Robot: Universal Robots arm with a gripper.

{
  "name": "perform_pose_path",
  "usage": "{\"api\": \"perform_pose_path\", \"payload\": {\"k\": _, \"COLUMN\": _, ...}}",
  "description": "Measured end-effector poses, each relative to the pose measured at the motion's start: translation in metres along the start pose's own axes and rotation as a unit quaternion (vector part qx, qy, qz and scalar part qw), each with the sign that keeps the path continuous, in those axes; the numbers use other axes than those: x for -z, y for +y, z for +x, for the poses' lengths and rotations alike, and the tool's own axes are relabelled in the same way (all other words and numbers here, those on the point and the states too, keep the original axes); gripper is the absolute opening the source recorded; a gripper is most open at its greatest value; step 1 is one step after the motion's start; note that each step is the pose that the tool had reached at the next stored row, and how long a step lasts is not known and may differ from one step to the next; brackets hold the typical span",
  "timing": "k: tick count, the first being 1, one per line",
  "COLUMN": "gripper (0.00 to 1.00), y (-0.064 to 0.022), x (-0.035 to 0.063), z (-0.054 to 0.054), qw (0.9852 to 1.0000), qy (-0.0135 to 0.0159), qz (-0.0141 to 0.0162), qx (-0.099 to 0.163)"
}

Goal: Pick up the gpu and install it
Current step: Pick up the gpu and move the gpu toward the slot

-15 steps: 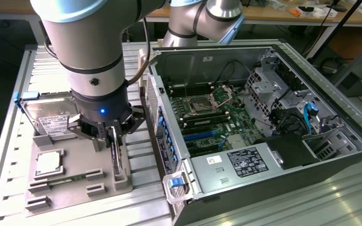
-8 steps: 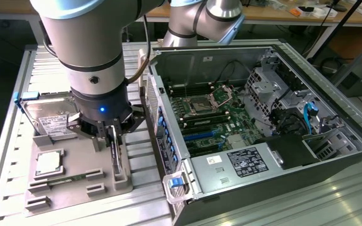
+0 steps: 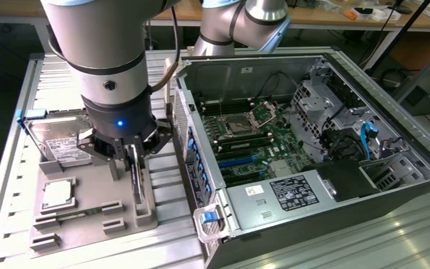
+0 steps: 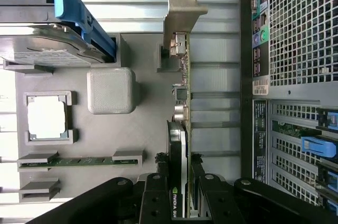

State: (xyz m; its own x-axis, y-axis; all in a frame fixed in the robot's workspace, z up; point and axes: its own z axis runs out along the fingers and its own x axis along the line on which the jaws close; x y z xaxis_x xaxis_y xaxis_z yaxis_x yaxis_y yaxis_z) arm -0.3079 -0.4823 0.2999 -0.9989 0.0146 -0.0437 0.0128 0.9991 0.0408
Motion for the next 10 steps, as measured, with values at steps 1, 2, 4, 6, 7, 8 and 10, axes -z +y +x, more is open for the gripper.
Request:
{"api": "perform_pose_path", "payload": {"k": 1, "gripper": 0.27, "y": 0.0001, "x": 0.0017, "z": 0.0, "qw": 1.0, "qy": 0.0, "qz": 0.0, "qx": 0.0}}
{"api": "perform_pose_path", "payload": {"k": 2, "gripper": 0.27, "y": 0.0001, "x": 0.0032, "z": 0.0, "qw": 1.0, "qy": 0.0, "qz": 0.0, "qx": 0.0}}
{"api": "perform_pose_path", "payload": {"k": 4, "gripper": 0.27, "y": 0.0003, "x": 0.0061, "z": 0.0, "qw": 1.0, "qy": 0.0, "qz": 0.0, "qx": 0.0}}
{"api": "perform_pose_path", "payload": {"k": 6, "gripper": 0.27, "y": 0.0004, "x": 0.0088, "z": 0.0, "qw": 1.0, "qy": -0.0001, "qz": -0.0001, "qx": 0.0}}
{"api": "perform_pose_path", "payload": {"k": 7, "gripper": 0.27, "y": 0.0004, "x": 0.0105, "z": 0.0, "qw": 1.0, "qy": 0.0, "qz": 0.0, "qx": 0.0}}
{"api": "perform_pose_path", "payload": {"k": 8, "gripper": 0.27, "y": 0.0005, "x": 0.0116, "z": -0.001, "qw": 1.0, "qy": 0.0, "qz": 0.0, "qx": 0.0}}
{"api": "perform_pose_path", "payload": {"k": 10, "gripper": 0.27, "y": 0.0006, "x": 0.0143, "z": -0.001, "qw": 1.0, "qy": 0.0, "qz": 0.0, "qx": 0.0}}
